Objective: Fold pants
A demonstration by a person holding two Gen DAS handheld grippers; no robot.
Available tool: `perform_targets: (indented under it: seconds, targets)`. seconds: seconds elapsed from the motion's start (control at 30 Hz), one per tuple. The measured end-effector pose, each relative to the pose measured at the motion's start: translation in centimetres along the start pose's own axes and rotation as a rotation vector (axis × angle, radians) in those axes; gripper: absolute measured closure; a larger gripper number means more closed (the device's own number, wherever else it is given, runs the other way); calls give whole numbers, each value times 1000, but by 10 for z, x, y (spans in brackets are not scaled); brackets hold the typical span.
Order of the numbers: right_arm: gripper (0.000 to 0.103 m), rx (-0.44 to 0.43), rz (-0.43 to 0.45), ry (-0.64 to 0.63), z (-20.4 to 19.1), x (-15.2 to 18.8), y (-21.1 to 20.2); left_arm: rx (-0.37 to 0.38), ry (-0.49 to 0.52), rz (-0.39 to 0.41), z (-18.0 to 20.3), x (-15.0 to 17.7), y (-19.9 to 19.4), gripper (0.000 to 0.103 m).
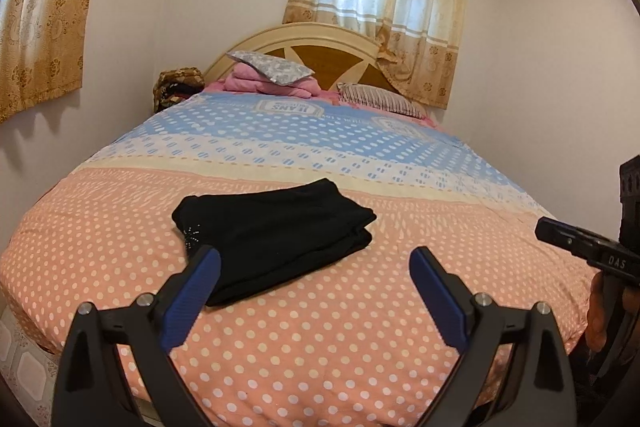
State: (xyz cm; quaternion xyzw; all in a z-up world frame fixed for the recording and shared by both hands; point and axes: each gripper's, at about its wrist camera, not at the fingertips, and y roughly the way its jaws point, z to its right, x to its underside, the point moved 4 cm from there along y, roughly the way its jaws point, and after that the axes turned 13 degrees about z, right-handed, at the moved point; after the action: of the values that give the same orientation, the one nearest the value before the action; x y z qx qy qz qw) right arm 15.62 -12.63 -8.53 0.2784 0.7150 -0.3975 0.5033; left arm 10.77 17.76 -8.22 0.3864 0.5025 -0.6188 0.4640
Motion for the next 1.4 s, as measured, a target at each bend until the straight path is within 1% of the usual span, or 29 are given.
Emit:
perform_targets:
  seconds: [0.13,0.43,0.93,1.07,1.4]
  targets:
    - [47,4,2,-3,-4,-1,-7,5,-4,16,3,-4,-6,5]
    - [46,-17,23,-41,-19,-5,-18,-1,-7,48,8,-12,-19,4]
    - [46,-15,15,-29,-18,-5,-15,-9,-3,48,9,-13,-20,4]
    - [46,-16,14,-28,-20,-5,-16,-14,-3,53,9,-14,-20,1]
    - [46,-18,11,-24,-23,-2,-13,-27,6,53,7,-13,-19,1]
